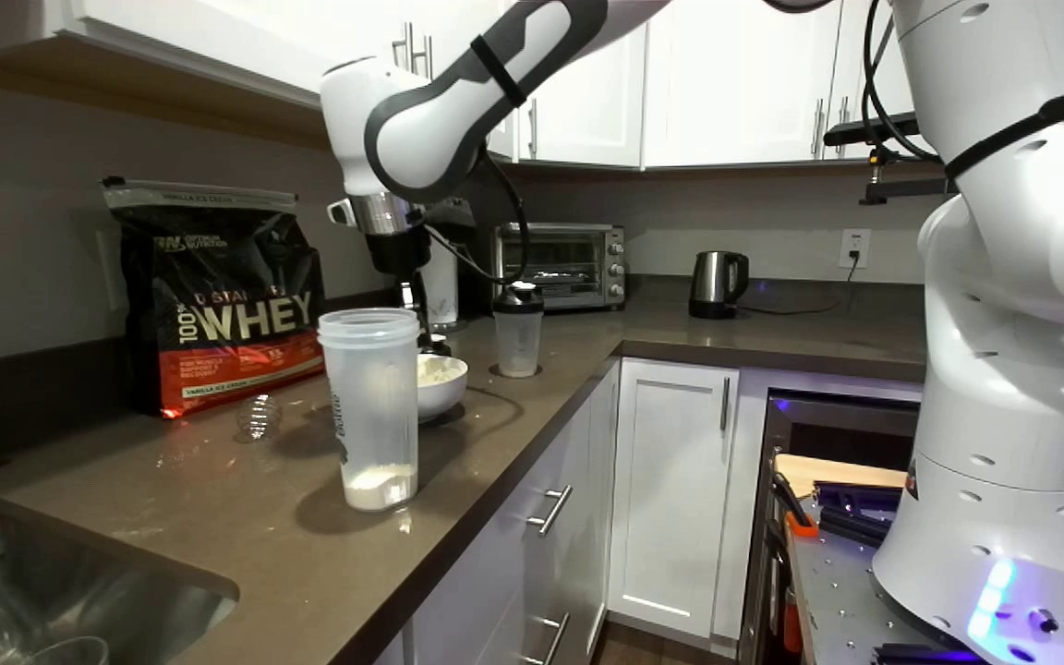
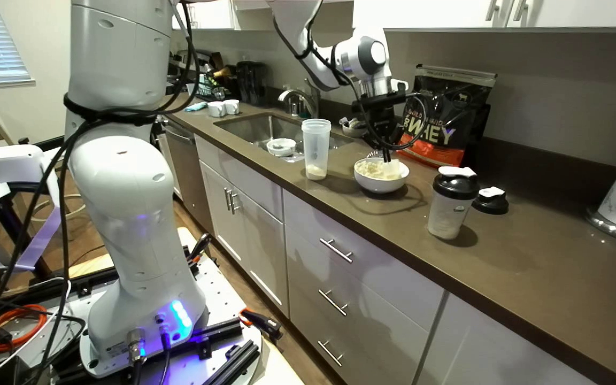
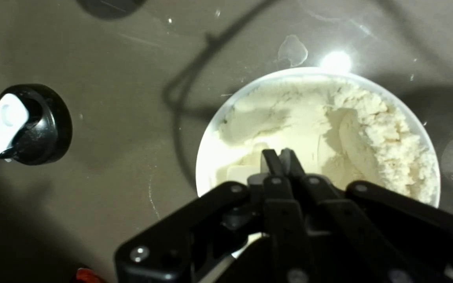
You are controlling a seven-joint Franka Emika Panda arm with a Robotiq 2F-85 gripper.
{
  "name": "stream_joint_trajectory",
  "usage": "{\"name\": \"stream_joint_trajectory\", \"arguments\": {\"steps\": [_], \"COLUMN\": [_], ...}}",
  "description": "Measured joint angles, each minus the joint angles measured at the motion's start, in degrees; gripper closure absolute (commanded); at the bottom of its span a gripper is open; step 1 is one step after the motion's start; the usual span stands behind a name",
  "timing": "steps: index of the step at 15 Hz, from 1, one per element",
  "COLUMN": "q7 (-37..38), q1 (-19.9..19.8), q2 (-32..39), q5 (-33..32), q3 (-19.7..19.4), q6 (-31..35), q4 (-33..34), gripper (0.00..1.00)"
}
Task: Take a scoop of whey from the bowl and put it in the shaker bottle
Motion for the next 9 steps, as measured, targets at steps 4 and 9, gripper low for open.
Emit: {"name": "stream_joint_trajectory", "arguments": {"steps": [4,9], "q7": [5.1,11.4], "q1": [0.7,1.7], "q2": [0.1,0.1], "q5": [-3.0,-7.2], "q3": [-0.1,-0.6], "q6": [1.6,1.7], "q4": [-0.1,-0.1], "gripper": [0.99,0.99]}}
